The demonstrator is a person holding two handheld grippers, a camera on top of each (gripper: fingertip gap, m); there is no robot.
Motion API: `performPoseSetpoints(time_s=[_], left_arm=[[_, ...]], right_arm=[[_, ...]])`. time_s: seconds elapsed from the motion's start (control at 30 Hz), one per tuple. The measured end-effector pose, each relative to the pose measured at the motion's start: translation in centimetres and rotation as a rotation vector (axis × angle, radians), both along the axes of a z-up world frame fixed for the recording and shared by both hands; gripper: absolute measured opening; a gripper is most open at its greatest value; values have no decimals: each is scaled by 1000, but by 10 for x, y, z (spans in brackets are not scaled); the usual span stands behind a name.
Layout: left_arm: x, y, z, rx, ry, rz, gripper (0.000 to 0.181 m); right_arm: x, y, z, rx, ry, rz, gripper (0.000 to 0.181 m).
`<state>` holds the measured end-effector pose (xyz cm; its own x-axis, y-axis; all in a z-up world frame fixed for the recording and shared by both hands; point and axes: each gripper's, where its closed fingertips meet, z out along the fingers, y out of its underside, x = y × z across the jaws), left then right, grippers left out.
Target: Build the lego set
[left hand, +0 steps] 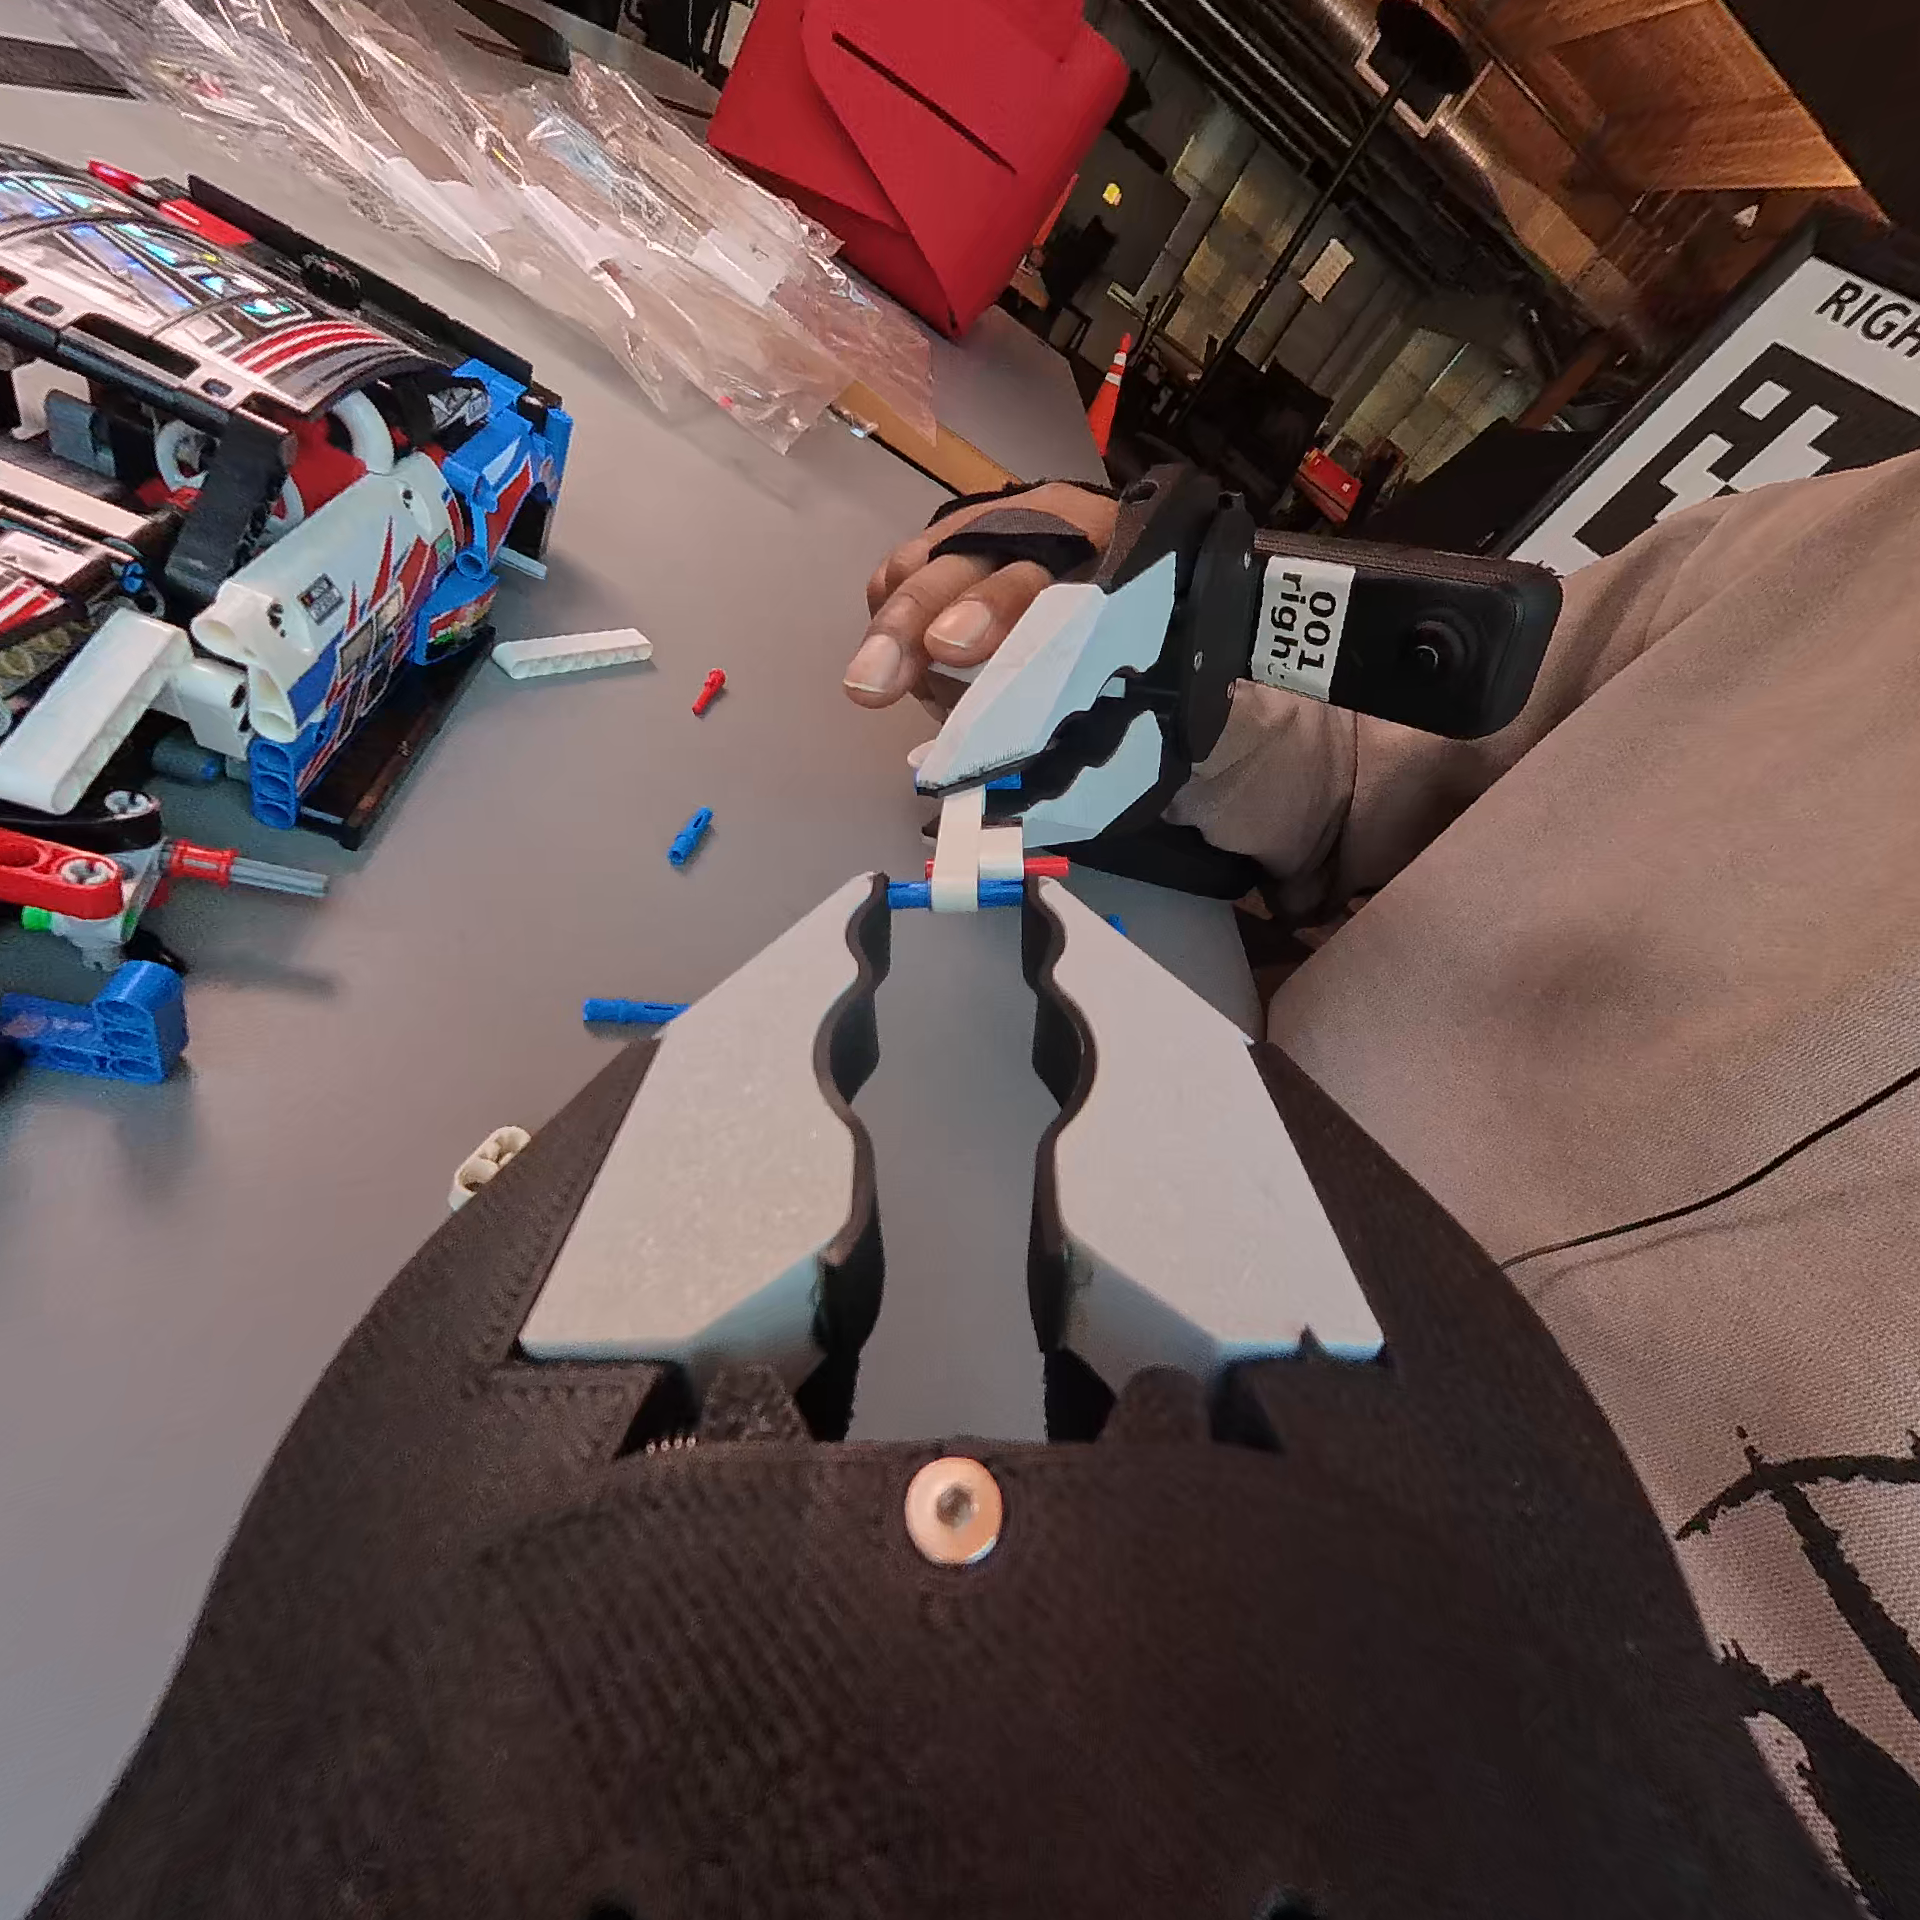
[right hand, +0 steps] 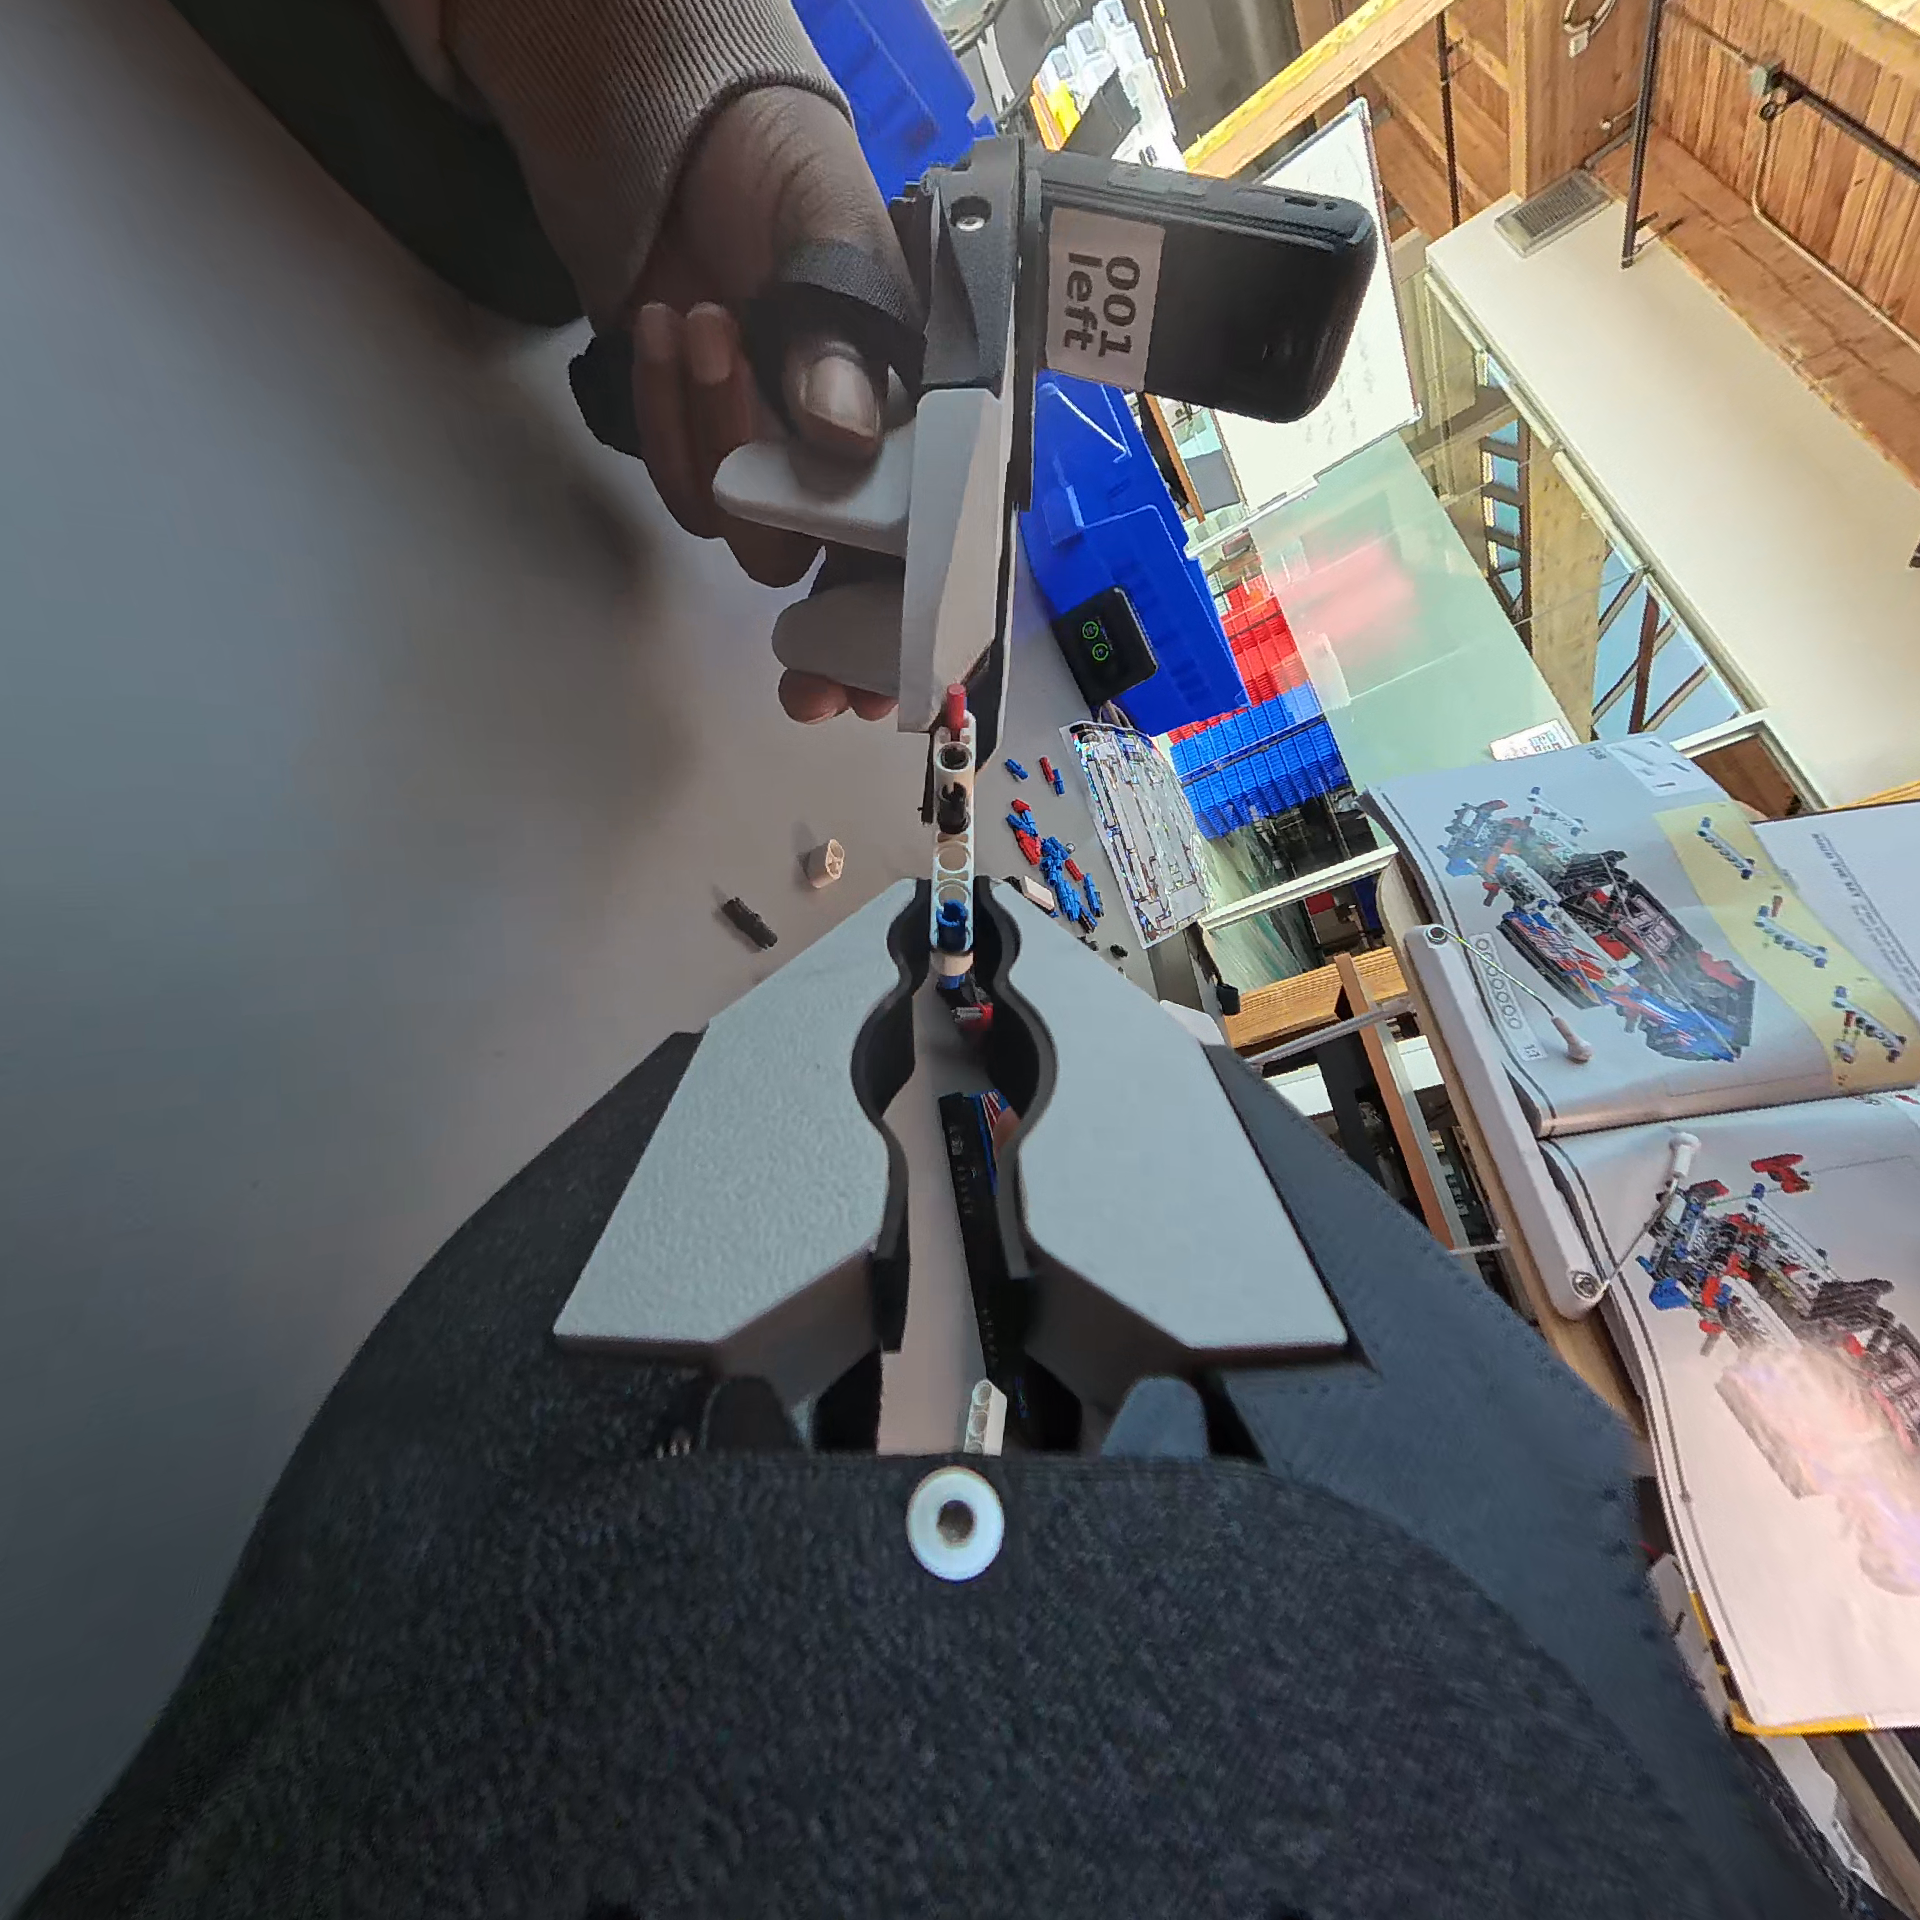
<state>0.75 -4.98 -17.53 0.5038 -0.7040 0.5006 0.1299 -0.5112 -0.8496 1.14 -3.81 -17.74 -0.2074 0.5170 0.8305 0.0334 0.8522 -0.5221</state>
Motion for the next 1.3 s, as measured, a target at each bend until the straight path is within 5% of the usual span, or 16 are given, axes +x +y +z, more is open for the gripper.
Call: performPoseSetpoints(time_s=[0.23,0.43,0.6,0.77,0.9,1.3], left_arm=[[-8,4,4,117,117,57,23],[-29,13,24,258,150,188,23],[-51,22,37,348,191,335,23],[-86,30,47,377,228,521,23],[-113,30,55,399,260,638,22],[-125,33,49,386,280,685,22]], right_arm=[[-1,8,3,-95,5,-33,10],[2,30,27,-453,71,-62,20],[0,66,21,-620,-10,-186,31],[-5,116,22,-605,-210,-387,50],[-14,128,20,-573,-485,-409,70],[-53,172,-29,-221,-1076,-409,116]])
